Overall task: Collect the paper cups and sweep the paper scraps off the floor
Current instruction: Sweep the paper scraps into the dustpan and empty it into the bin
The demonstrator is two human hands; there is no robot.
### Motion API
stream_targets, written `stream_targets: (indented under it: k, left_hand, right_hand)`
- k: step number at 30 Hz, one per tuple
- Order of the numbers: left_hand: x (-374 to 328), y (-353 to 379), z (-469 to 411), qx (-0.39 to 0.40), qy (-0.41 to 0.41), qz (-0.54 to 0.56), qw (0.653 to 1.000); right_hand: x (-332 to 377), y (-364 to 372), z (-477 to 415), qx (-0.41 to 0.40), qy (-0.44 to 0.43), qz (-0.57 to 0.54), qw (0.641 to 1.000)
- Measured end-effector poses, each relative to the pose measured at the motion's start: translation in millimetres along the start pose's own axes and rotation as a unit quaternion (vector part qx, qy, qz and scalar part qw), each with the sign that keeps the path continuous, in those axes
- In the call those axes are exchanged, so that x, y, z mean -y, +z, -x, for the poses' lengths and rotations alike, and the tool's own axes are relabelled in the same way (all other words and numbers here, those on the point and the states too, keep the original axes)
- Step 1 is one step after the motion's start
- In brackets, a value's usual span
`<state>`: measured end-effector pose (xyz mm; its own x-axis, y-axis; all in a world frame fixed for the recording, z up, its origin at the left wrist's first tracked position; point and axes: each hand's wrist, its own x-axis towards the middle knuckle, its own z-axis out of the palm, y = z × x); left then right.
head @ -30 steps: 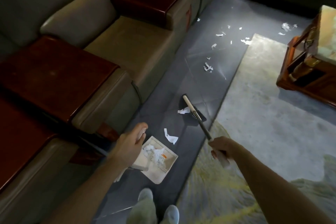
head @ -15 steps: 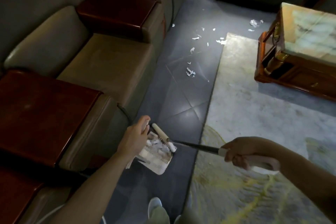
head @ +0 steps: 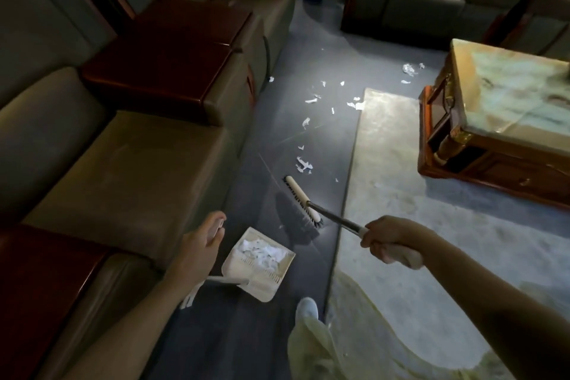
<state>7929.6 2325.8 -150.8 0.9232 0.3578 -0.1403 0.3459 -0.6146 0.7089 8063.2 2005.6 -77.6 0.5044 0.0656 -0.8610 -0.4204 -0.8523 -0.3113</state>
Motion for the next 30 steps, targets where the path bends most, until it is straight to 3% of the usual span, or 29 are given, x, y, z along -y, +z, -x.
stream_targets:
  k: [4, 10, 15, 22, 30]
  left_hand:
    - [-38, 10, -68, -0.016, -0.003, -0.007, 1.0]
    - [-83, 26, -167, -0.025, 0.037, -0.041, 0.998]
    - [-93, 35, -253, 0.019, 0.052, -0.047, 0.997]
    - [-79, 28, -326, 0.048, 0.044, -0.053, 0.997]
    - [-73, 7, -320, 0.053, 0.026, -0.058, 0.997]
  right_hand:
    - [39, -63, -45, -0.037, -0.006, 0.113, 0.993]
    - [75, -135, -116, -0.117, 0.032, 0.076, 0.99]
    - [97, -166, -178, -0.137, 0.059, 0.09, 0.985]
    - [134, -172, -246, -0.061, 0.066, 0.087, 0.992]
    - [181, -147, -236, -0.008, 0.059, 0.182, 0.981]
